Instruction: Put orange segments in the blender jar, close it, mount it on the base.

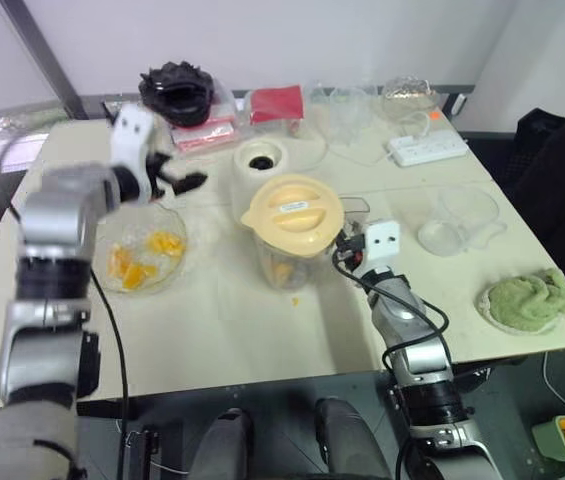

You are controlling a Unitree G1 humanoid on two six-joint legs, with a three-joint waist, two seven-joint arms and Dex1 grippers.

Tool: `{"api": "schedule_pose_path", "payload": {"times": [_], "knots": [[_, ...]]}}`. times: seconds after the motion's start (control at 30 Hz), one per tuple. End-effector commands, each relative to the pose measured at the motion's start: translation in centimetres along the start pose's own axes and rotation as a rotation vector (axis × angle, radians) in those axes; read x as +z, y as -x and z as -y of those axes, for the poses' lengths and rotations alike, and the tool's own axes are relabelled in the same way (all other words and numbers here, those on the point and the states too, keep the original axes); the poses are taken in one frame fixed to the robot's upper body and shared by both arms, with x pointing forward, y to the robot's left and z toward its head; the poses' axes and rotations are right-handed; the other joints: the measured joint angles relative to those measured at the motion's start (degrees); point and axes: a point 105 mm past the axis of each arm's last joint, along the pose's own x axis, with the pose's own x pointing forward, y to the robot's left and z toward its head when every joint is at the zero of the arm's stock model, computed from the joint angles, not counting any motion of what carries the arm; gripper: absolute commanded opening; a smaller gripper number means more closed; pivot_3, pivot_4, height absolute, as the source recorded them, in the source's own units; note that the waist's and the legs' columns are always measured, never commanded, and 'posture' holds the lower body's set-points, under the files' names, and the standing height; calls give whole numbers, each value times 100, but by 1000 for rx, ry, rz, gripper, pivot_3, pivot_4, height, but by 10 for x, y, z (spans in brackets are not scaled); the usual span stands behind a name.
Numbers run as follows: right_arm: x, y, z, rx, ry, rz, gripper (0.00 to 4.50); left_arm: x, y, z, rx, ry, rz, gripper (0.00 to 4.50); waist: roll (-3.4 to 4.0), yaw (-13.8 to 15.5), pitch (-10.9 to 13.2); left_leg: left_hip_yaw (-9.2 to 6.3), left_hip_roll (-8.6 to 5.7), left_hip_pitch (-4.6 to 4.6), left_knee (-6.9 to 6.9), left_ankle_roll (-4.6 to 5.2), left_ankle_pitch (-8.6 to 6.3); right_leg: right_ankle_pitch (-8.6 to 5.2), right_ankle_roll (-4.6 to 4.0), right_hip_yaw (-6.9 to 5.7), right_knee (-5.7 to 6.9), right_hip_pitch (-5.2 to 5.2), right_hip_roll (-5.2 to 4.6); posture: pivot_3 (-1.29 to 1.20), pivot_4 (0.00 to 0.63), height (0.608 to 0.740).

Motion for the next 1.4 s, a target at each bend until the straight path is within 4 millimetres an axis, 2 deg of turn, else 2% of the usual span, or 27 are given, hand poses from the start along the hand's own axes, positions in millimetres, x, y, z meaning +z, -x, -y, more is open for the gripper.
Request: {"api": "schedule_pose_path", "payload": {"times": [0.03,0.13,0.27,0.4,0.5,0.7,0.77,0.8,0.97,1.1,1.23,1.3,1.4], "knots": [[44,-3,7,-9,-7,118,1375,6,16,32,-122,-98,134,4484,-3,38,4,0,1,-16,4,-5,3,2,-2,-1,9,-17,-1,0,150,740],[57,-4,11,-12,-18,132,1375,-9,21,52,-186,-18,141,4484,-5,120,6,0,1,-60,7,-38,21,7,-10,0,34,-70,-5,0,150,740],[70,-5,14,-13,-30,142,1375,-24,18,63,-174,-14,135,4484,-8,139,10,-9,1,-75,6,-56,34,18,-27,-10,42,-88,2,0,150,740],[79,-5,18,-16,-45,158,1375,-25,14,73,-176,16,150,4484,-9,109,10,-6,2,-68,9,-58,37,19,-28,-10,42,-81,5,0,150,740],[94,-5,25,-24,-46,181,1375,-26,14,82,-199,16,166,4484,-8,87,11,-6,2,-69,10,-59,37,19,-28,-10,42,-81,5,0,150,740],[148,-16,39,-14,14,215,1375,-26,24,100,-275,18,216,4484,-2,88,20,-1,3,-69,9,-59,37,21,-30,-8,43,-85,4,0,150,740],[160,-19,42,-10,18,216,1375,-27,25,104,-281,19,220,4484,2,82,22,0,3,-69,9,-58,37,21,-31,-9,43,-85,4,0,150,740],[169,-22,43,-1,40,218,1375,-27,25,107,-285,20,230,4484,1,90,22,1,4,-69,8,-58,37,21,-31,-8,43,-86,4,0,150,740],[236,-52,38,19,115,260,1375,-19,33,112,-268,52,325,4484,13,73,34,14,5,-69,9,-58,37,24,-35,-4,42,-89,4,0,150,740],[269,-72,35,7,102,265,1375,-14,39,116,-230,41,383,4484,10,87,35,5,6,-70,2,-58,37,25,-36,-9,41,-91,6,0,150,740],[281,-86,31,15,76,269,1375,-15,41,119,-201,38,388,4484,10,94,35,8,5,-73,3,-58,37,25,-37,-8,38,-90,3,0,150,740],[286,-97,20,25,60,279,1375,-17,45,115,-167,33,388,4484,10,88,35,8,4,-75,4,-58,37,25,-37,-8,38,-90,3,0,150,740],[283,-112,12,16,38,273,1375,-18,50,114,-142,38,387,4484,12,51,37,13,5,-74,3,-58,37,26,-38,-6,41,-95,4,0,150,740]]}}
